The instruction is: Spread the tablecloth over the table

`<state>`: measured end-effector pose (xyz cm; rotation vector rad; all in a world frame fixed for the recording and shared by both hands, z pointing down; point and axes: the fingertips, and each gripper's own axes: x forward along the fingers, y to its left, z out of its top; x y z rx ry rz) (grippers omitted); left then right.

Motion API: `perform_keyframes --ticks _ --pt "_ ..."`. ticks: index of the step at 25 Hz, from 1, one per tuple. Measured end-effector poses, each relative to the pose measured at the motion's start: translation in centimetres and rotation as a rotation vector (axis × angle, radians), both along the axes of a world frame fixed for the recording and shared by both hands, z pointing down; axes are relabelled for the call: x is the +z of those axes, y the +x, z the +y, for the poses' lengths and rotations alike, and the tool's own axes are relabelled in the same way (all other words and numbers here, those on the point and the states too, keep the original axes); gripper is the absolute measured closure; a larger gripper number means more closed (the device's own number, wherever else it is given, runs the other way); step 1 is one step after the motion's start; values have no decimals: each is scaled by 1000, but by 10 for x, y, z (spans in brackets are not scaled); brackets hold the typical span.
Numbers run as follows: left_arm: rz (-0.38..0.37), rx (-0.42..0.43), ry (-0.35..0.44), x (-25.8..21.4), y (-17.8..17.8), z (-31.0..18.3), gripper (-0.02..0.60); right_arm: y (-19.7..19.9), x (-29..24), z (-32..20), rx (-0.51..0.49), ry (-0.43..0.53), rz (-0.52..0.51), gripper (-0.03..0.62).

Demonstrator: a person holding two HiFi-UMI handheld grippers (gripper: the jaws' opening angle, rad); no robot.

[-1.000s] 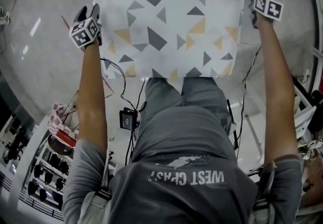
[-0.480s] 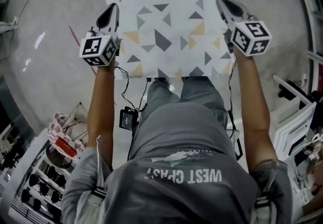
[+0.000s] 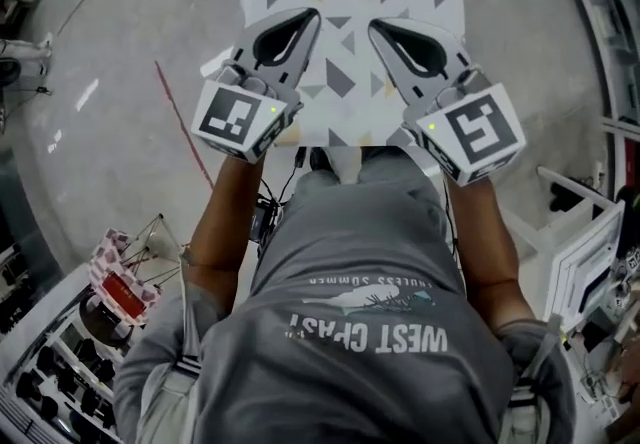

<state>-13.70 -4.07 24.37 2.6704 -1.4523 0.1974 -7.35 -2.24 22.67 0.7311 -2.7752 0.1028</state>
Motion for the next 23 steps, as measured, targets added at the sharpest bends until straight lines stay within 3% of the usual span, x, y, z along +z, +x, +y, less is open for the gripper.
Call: perform_keyframes --ticks 8,23 --pt "-32 148 174 -78 12 73 583 -23 -68 75 -32 94 -69 586" --pt "-62 75 261 -116 -40 132 583 -45 -88 136 -94 154 -45 586"
